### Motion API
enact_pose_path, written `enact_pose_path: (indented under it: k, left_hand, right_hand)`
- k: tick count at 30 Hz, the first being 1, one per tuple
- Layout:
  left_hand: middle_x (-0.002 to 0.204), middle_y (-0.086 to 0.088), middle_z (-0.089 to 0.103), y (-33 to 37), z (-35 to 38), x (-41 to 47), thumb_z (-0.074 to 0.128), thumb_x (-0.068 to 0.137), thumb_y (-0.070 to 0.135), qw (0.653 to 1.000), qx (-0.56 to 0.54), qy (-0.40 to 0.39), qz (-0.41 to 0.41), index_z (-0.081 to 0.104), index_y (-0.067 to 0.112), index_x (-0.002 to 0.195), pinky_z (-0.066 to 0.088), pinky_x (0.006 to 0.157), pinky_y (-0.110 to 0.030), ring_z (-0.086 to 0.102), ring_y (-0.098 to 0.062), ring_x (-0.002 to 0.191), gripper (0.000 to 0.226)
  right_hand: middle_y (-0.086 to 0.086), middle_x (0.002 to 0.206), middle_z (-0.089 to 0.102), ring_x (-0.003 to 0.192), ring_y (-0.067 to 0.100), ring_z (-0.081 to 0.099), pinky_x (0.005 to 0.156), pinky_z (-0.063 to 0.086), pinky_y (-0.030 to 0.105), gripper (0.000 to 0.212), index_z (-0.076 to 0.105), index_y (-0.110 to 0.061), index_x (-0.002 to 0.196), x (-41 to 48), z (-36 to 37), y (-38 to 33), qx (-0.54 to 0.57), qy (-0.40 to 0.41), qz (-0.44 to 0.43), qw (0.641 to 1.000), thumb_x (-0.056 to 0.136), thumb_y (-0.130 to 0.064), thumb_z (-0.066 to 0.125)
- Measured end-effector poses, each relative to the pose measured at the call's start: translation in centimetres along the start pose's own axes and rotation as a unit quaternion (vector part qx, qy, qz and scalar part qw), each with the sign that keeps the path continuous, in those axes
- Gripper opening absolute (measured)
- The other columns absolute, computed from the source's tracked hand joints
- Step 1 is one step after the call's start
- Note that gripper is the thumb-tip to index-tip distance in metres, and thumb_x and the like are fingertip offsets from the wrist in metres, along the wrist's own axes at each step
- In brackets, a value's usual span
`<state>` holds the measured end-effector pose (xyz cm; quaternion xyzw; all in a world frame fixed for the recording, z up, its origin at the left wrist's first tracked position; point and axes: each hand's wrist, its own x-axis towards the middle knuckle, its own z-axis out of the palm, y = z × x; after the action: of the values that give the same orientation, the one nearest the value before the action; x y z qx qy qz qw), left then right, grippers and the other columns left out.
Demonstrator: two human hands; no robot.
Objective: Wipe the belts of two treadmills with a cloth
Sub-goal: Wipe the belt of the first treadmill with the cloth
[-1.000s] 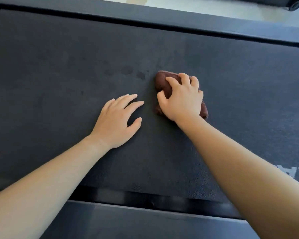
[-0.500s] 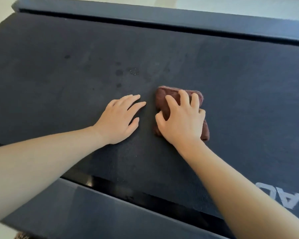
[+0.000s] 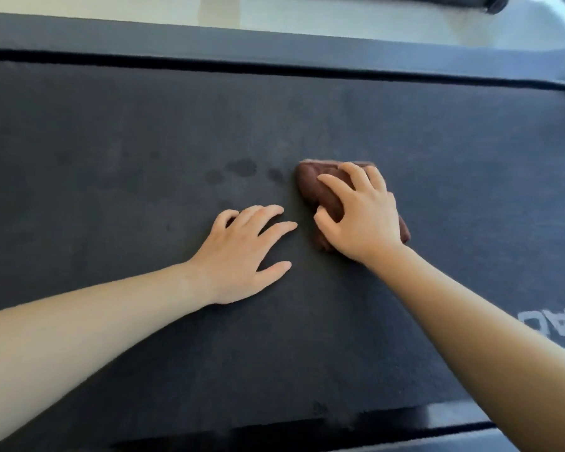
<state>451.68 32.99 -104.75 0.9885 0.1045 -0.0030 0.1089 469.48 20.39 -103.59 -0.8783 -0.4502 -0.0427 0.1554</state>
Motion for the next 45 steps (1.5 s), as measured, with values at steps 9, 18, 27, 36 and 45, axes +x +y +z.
enact_pose_path:
  k: [9,18,27,36,45]
  left_hand:
    - [0.152,0.002,0.021,-6.3,-1.3,8.0,0.034,0.086,0.058,0.998,-0.006,0.046,-0.047,0.028,0.023,0.145,0.009,0.114,-0.045,0.015,-0.017,0.14,0.068]
    - [0.152,0.005,0.018,-11.9,-1.9,14.1,0.031,0.075,0.075,0.992,0.006,0.064,-0.108,0.024,0.027,0.145,0.006,0.116,-0.049,0.011,-0.014,0.142,0.085]
    - [0.151,0.008,0.02,-11.9,-1.7,14.1,0.03,0.072,0.075,0.991,-0.007,0.088,-0.102,0.026,0.03,0.143,0.005,0.116,-0.048,0.011,-0.01,0.141,0.085]
    - [0.151,0.008,0.024,-11.6,-1.9,14.0,0.036,0.073,0.072,0.989,-0.022,0.101,-0.107,0.032,0.029,0.143,0.007,0.116,-0.047,0.016,-0.012,0.141,0.082]
    - [0.149,0.013,0.027,-12.2,-1.2,13.9,0.034,0.072,0.076,0.984,-0.034,0.142,-0.098,0.035,0.033,0.14,0.009,0.115,-0.045,0.018,-0.008,0.139,0.08]
  right_hand:
    - [0.0,0.133,0.05,0.125,0.029,0.036,0.087,0.038,0.046,0.047,0.061,-0.03,0.12,2.5,1.6,-1.1,0.008,0.041,0.03,0.999,0.078,-0.048,0.048]
    - [-0.002,0.136,0.046,0.126,0.027,0.035,0.094,0.04,0.047,0.051,0.056,-0.034,0.127,16.3,4.8,0.5,0.007,0.028,-0.006,1.0,0.08,-0.053,0.044]
    - [-0.001,0.134,0.046,0.122,0.028,0.037,0.092,0.039,0.045,0.05,0.056,-0.034,0.125,21.8,5.8,0.7,0.019,0.039,0.009,0.999,0.08,-0.051,0.044]
    - [0.001,0.137,0.042,0.124,0.03,0.032,0.086,0.036,0.045,0.044,0.056,-0.03,0.12,13.7,4.2,-0.9,-0.002,0.022,0.004,1.0,0.082,-0.049,0.048]
    - [0.001,0.132,0.046,0.121,0.029,0.035,0.088,0.034,0.045,0.044,0.058,-0.03,0.12,22.0,6.4,-1.5,0.009,0.04,0.019,0.999,0.082,-0.049,0.046]
